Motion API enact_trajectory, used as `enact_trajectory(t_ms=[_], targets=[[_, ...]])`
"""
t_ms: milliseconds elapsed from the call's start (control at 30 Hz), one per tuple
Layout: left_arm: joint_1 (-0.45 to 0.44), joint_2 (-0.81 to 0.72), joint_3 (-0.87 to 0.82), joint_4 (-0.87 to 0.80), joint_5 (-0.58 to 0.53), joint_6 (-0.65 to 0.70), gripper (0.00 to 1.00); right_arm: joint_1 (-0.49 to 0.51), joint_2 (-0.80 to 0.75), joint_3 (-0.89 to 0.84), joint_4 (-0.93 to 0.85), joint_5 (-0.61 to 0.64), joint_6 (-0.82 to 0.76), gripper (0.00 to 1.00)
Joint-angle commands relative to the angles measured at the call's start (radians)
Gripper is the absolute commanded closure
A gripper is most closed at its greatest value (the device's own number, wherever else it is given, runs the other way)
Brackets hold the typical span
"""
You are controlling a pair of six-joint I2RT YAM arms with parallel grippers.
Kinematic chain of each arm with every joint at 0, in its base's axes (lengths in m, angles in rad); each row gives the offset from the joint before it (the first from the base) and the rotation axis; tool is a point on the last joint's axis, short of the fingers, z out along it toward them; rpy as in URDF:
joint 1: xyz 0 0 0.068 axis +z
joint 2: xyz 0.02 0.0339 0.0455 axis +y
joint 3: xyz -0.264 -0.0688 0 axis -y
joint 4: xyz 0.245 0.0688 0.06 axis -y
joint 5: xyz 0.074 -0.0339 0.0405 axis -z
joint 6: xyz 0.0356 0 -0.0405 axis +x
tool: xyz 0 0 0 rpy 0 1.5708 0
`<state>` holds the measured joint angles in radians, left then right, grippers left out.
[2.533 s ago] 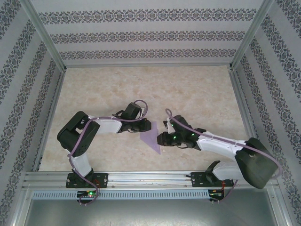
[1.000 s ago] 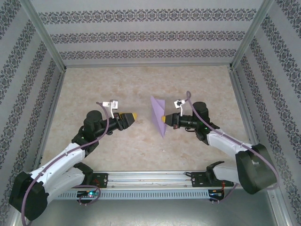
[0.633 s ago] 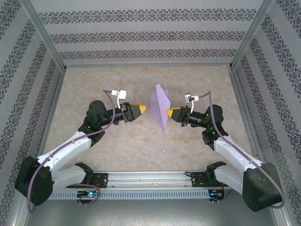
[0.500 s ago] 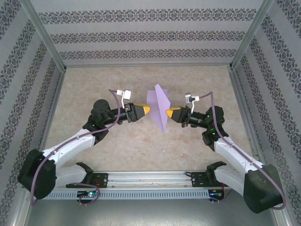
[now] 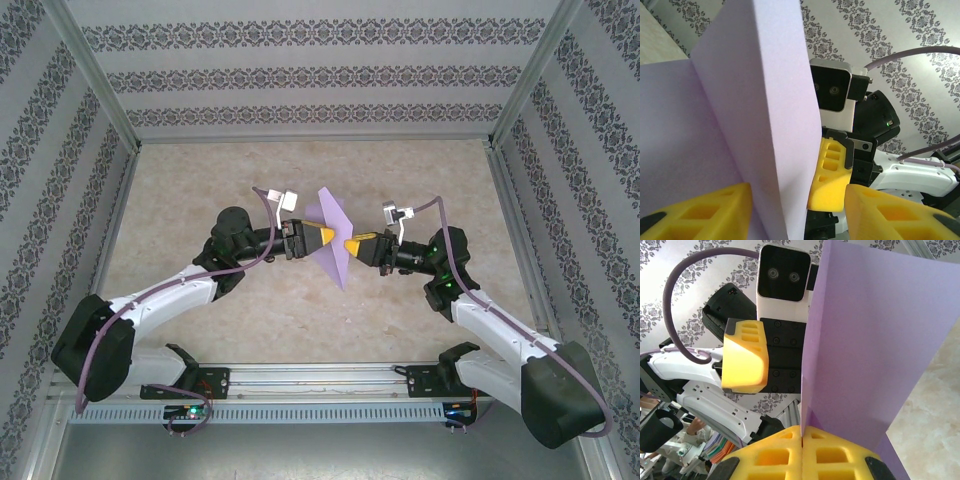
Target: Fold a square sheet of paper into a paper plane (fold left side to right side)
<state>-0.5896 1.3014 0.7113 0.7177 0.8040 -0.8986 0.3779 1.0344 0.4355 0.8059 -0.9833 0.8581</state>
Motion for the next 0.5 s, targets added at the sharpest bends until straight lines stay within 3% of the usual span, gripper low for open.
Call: enact_trajectory(t_ms=[0, 467], targets=[[-0.013, -0.003, 0.027, 0.031, -0.012, 0.025, 0.54, 0.010, 0.006, -0.003, 0.052, 0.006, -0.012, 1.00], [-0.015, -0.046, 0.014, -0.074, -0.078, 0.091, 0.87, 0.018, 0.016, -0.003, 0.050, 0.016, -0.006, 1.00]])
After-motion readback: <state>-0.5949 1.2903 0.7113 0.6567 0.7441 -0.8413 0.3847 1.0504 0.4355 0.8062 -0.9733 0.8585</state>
